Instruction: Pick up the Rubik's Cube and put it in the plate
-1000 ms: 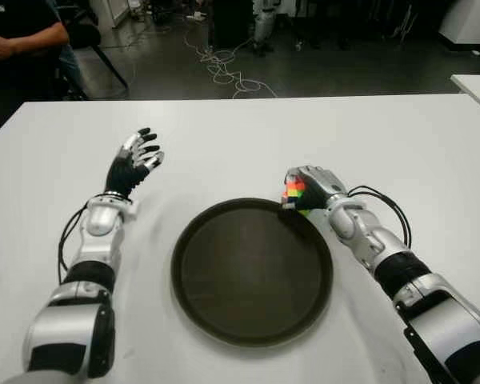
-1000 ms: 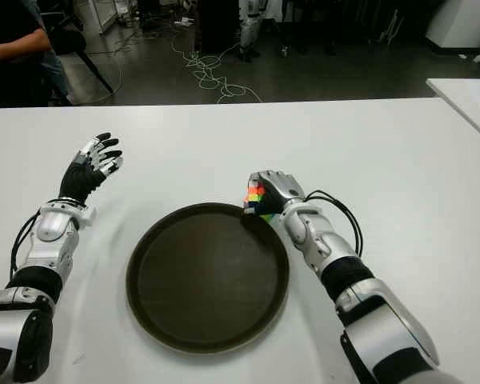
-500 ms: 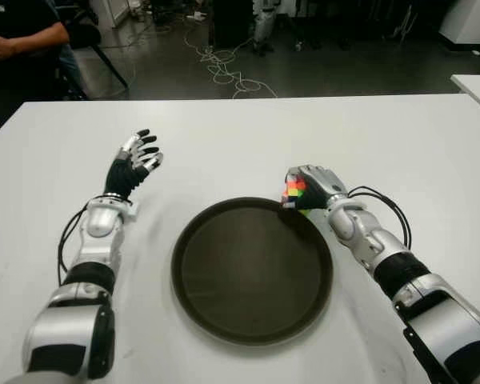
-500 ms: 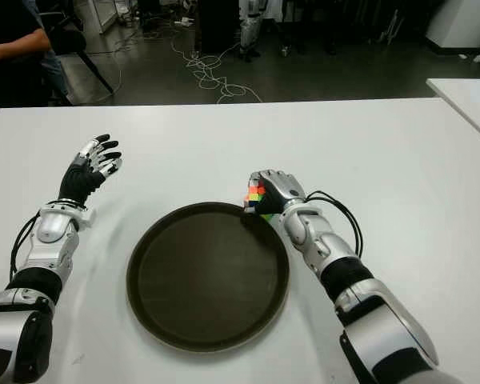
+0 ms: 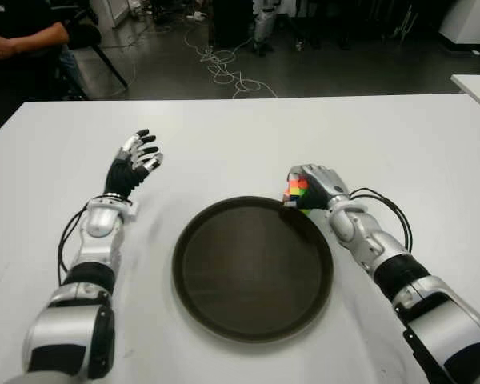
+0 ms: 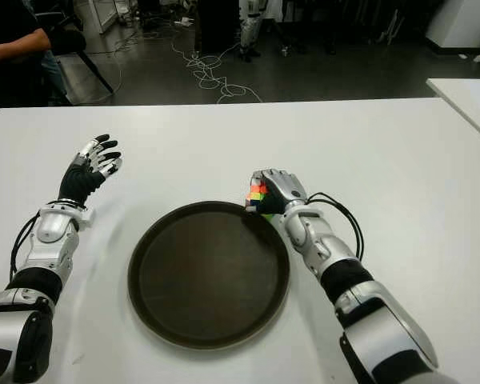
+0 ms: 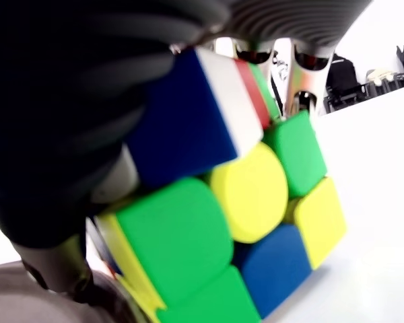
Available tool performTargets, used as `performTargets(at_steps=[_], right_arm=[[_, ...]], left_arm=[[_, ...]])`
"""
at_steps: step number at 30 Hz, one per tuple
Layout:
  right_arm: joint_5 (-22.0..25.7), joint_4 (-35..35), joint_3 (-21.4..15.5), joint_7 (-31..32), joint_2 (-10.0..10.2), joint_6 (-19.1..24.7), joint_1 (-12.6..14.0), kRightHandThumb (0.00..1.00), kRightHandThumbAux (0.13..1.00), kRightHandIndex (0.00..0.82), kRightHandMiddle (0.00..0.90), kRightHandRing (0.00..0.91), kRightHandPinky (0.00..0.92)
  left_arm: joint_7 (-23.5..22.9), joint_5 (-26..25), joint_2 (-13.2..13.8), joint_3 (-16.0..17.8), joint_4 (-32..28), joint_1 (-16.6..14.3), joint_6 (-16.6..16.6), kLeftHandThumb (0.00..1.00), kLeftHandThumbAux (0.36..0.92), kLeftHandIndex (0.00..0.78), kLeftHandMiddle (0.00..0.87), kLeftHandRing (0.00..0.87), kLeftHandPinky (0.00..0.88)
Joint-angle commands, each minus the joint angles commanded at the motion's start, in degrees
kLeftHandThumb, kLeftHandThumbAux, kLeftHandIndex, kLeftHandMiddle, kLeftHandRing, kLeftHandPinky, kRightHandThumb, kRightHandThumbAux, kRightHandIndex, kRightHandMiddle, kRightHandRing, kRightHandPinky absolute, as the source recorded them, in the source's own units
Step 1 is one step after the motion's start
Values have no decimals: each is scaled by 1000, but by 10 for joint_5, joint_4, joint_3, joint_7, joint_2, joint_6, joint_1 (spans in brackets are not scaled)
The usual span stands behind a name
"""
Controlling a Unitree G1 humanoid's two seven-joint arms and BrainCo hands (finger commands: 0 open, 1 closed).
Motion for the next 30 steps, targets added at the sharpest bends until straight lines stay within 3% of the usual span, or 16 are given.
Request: performTargets(at_steps=[21,30], right_arm=[[-24,-41,5,-76,-17,-11,9,689,735,422,545,552,530],[-35,-72,8,-76,-29,-13,17,689,735,420,512,522,510]], left_arm=[[-9,0,0,0,10,-6,-3,228,652,97,156,167,193],[-7,0,-1,1,14,-9,-4,244,679,101,162,173,207]])
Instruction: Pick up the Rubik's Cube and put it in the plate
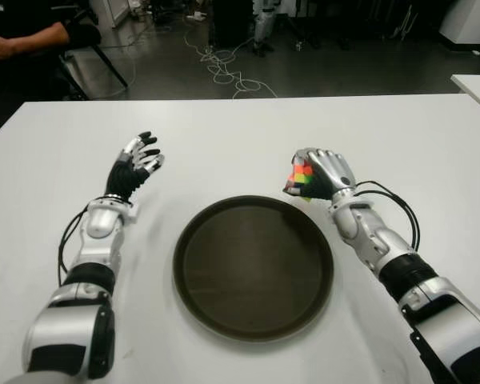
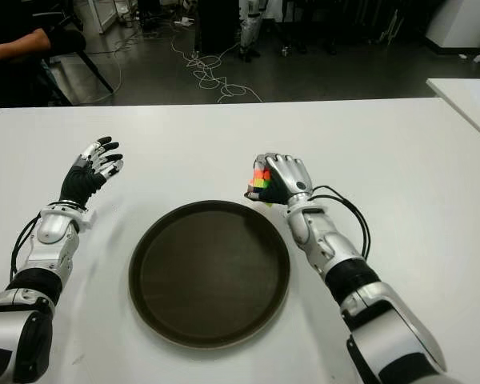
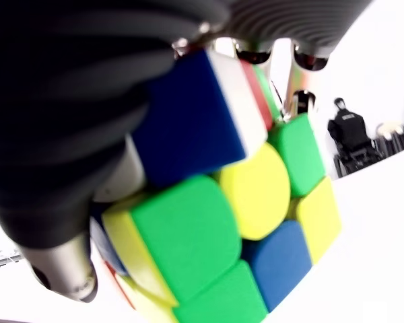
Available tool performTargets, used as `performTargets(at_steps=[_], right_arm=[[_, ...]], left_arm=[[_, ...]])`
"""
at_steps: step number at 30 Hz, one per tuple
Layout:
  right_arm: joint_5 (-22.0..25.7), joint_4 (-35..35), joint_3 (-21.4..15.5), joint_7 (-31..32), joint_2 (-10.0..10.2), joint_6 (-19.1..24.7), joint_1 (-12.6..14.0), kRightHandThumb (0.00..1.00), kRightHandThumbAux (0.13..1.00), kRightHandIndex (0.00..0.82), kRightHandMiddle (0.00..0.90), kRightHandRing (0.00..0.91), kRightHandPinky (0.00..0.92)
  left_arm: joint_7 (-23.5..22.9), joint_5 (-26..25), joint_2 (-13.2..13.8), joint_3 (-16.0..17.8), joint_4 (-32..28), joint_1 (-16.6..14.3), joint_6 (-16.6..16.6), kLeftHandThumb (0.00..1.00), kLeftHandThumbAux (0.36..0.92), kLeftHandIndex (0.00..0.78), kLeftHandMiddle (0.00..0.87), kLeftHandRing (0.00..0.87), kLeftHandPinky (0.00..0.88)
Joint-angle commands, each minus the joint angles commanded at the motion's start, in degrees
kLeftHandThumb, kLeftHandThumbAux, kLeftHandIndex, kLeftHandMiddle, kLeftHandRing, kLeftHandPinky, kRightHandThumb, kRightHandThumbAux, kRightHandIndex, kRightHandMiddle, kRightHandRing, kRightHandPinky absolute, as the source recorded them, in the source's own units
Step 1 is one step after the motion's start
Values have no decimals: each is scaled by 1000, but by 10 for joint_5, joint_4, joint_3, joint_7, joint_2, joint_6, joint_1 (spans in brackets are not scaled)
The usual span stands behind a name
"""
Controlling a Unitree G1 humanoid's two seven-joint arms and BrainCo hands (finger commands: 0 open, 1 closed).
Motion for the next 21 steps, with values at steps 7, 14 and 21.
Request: performTargets(at_steps=[7,14,21], right_arm=[[-4,-20,3,13,-6,3,4,689,736,419,504,515,502],[-12,-25,9,29,-11,5,-2,689,735,419,496,507,494],[-30,-32,14,20,-16,-5,-8,689,734,420,516,527,508]], left_arm=[[3,1,-1,-1,1,0,-1,248,680,102,168,180,202],[5,0,-2,0,0,-1,-1,252,682,105,172,178,193],[7,2,-1,-2,0,0,1,250,682,106,169,180,206]])
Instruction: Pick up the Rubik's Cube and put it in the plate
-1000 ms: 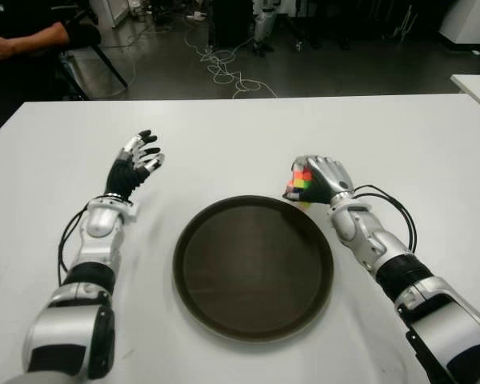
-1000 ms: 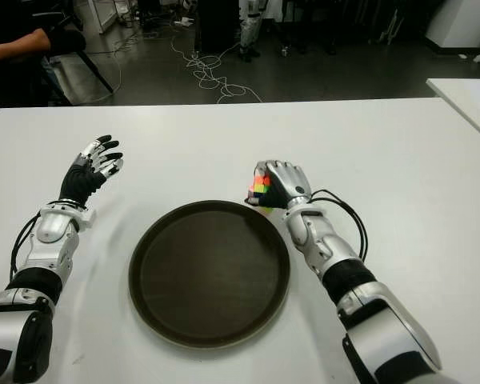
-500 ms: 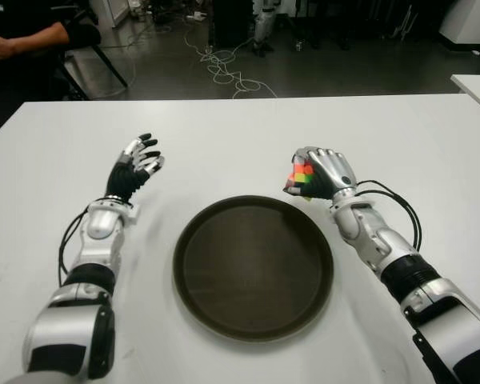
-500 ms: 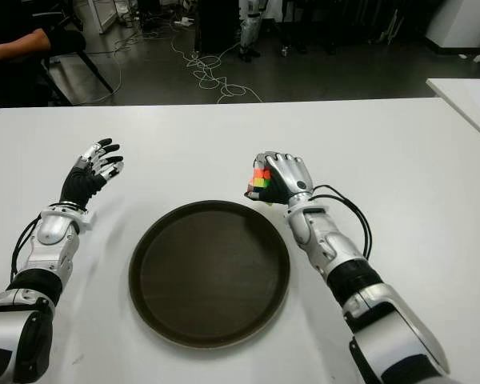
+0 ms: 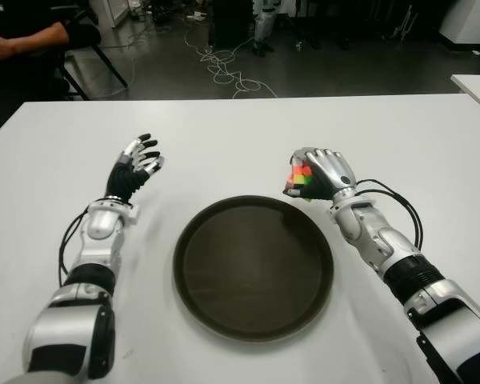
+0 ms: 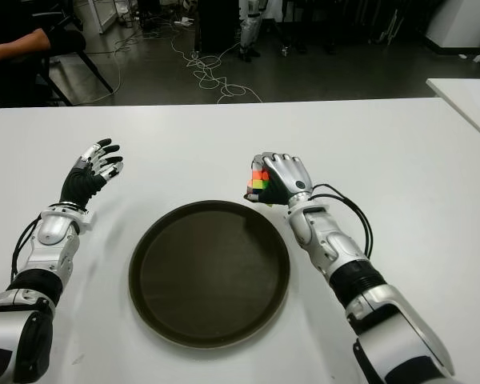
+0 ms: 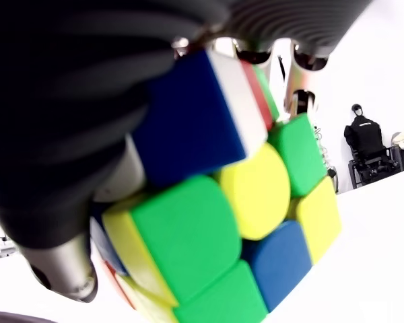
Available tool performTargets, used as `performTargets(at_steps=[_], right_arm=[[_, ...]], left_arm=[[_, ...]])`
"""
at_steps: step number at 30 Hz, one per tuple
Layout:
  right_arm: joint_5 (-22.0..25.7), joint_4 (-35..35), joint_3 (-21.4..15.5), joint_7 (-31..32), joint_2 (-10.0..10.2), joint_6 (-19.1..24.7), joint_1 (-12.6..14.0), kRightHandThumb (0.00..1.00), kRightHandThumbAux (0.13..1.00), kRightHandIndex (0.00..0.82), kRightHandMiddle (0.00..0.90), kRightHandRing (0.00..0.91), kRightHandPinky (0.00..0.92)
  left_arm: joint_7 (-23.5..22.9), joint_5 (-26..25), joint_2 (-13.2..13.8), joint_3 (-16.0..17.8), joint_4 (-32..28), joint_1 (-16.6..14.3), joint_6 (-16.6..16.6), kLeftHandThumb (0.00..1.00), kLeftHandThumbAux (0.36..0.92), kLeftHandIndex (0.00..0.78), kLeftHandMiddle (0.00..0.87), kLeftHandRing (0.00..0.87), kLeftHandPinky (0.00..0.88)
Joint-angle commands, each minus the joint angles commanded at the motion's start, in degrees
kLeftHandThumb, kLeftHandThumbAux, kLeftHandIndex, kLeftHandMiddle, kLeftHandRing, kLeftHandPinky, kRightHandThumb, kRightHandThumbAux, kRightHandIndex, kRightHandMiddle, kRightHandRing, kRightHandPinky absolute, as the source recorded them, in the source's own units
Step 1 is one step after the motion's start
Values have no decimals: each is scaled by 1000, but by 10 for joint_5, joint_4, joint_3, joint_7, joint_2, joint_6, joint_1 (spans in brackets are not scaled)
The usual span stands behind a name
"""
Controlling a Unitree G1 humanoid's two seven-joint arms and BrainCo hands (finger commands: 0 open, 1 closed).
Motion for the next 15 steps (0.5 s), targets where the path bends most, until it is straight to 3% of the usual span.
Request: performTargets(at_steps=[12,15], right_arm=[[-19,-24,1,4,5,0,-14,685,736,420,535,543,534],[-26,-63,6,13,13,9,-2,686,736,420,534,543,538]], left_arm=[[6,6,1,-4,2,0,-2,227,650,103,165,176,208],[4,6,1,-4,3,0,-5,230,647,102,162,177,211]])
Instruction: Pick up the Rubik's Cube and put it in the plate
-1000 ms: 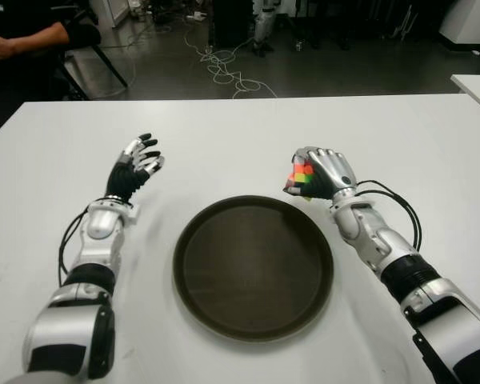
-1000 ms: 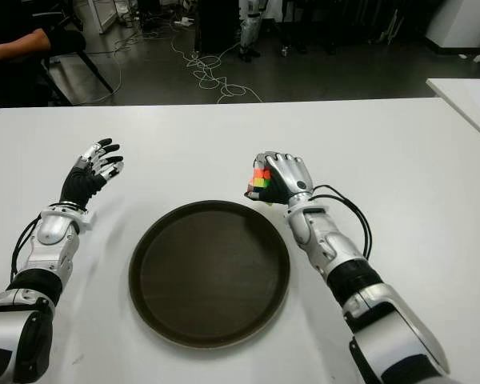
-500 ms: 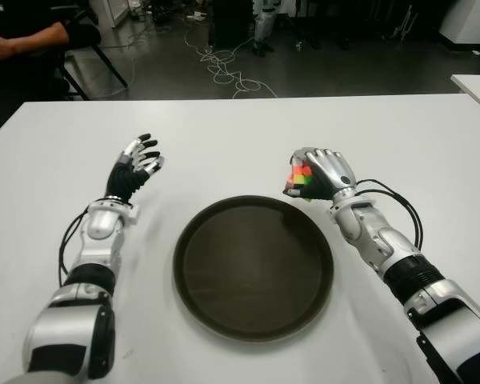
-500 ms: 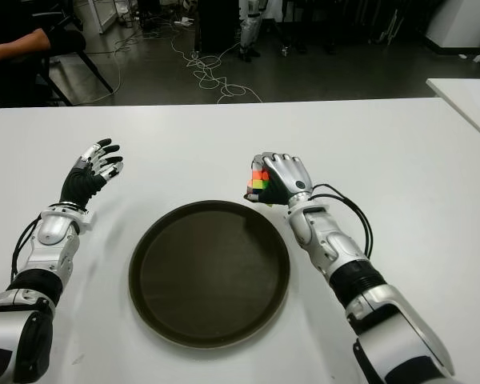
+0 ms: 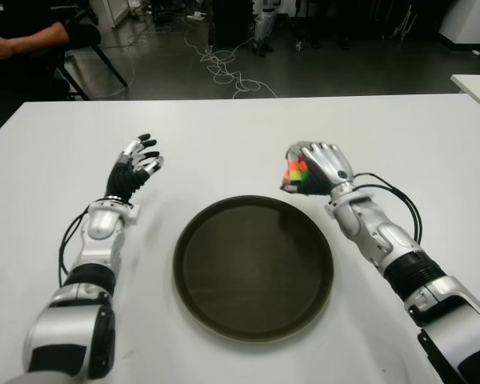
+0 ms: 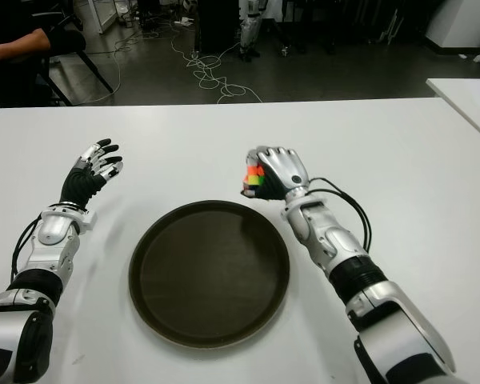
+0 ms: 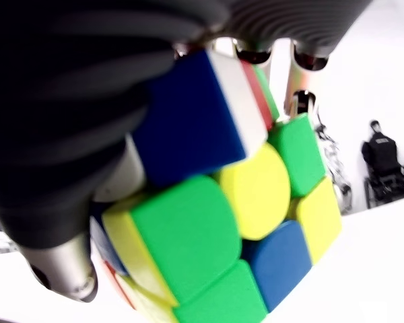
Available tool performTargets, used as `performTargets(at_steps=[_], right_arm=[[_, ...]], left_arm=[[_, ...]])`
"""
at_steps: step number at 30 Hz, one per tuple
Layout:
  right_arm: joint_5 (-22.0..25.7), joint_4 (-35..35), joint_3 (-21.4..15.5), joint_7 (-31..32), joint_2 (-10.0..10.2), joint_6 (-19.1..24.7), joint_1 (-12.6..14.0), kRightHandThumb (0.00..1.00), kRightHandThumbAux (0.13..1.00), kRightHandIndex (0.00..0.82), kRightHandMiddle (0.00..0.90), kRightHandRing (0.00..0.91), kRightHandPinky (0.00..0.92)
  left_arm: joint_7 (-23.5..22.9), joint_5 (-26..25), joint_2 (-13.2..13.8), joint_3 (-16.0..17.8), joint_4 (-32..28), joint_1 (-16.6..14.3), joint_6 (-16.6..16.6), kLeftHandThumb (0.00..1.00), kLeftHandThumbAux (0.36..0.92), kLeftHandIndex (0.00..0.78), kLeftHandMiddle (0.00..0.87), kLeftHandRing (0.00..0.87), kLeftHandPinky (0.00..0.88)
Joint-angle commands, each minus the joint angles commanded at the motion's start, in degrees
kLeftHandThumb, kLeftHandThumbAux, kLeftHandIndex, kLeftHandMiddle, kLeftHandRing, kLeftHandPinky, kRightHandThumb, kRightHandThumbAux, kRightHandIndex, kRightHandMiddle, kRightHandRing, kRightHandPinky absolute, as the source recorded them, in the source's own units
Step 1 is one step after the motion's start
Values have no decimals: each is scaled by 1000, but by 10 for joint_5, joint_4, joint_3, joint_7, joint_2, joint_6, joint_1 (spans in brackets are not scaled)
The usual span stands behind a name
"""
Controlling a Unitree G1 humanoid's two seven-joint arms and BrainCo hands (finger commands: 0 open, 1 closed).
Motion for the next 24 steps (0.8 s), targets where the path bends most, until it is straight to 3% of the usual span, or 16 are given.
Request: performTargets(at_steps=[6,24], right_arm=[[-14,-70,15,13,8,13,39,689,735,419,536,547,549],[53,-112,6,93,-2,-115,67,689,736,415,484,513,525]], left_arm=[[-3,-2,-1,2,0,1,-4,234,636,100,157,174,210],[-2,-5,-2,4,-6,4,-1,242,657,95,159,165,182]])
